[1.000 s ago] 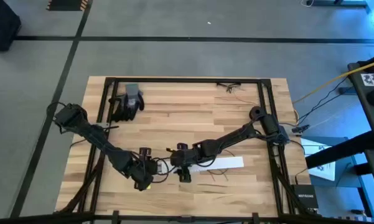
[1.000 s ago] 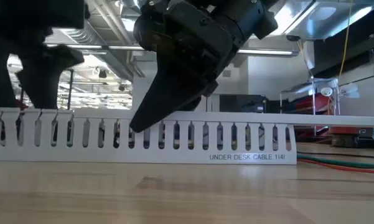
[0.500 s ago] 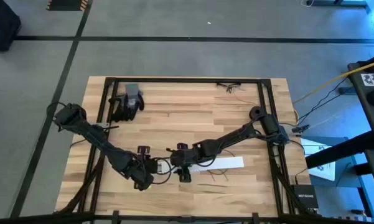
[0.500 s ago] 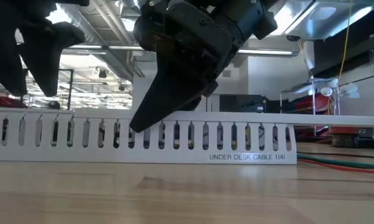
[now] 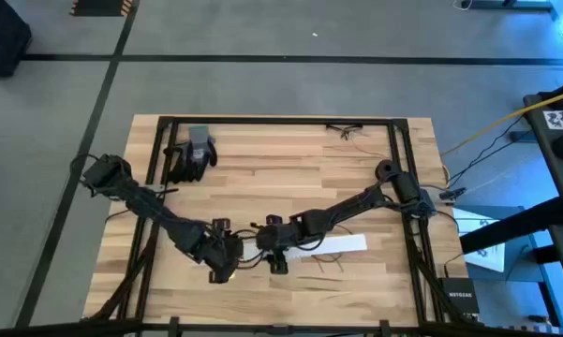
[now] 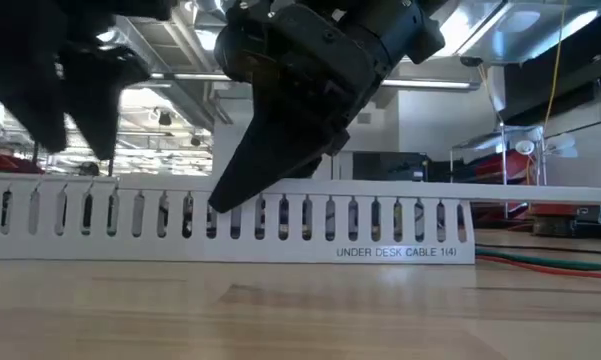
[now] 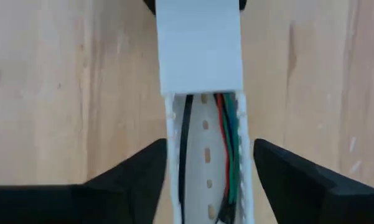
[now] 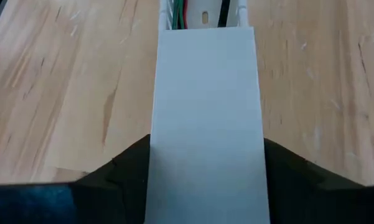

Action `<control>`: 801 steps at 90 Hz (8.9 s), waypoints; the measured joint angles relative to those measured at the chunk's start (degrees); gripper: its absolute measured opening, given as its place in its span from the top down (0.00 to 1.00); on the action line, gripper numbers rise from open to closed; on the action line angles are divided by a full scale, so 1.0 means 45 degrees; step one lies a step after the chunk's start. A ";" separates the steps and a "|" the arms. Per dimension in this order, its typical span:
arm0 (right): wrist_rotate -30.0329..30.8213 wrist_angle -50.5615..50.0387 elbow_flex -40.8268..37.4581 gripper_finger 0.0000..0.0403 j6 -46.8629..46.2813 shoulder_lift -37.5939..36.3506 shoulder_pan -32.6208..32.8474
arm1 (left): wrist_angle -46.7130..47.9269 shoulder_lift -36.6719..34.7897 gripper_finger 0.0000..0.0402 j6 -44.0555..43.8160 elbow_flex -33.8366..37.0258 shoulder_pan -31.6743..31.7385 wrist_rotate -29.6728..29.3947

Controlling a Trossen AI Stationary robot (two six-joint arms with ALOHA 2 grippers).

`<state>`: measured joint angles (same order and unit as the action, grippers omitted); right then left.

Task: Ziptie cables
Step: Close the white cable duct

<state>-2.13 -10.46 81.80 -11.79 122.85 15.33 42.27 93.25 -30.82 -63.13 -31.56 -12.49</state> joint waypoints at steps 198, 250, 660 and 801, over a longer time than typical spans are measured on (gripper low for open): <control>-0.0770 0.0734 -0.0075 0.43 -0.0186 0.0027 0.0019 | -1.0317 -0.0714 0.57 -0.1480 0.6683 -0.1980 -0.3648; -0.0471 0.0902 0.0034 0.43 -0.0186 0.0126 -0.0003 | -1.1047 -0.0646 0.43 -0.0957 0.6669 -0.1677 -0.3493; -0.0549 0.2361 0.0015 0.43 0.0611 0.0729 -0.0165 | -0.4854 -0.3176 0.40 -0.3473 0.5525 -0.2358 -0.1786; -0.0222 0.3393 -0.0094 0.43 0.0352 0.0772 -0.0180 | -0.6150 -0.0855 0.63 -0.1610 0.5302 -0.1312 -0.1568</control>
<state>-3.13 4.81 81.38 -10.20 126.32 14.52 14.60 89.41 -38.06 -39.28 -37.47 -19.55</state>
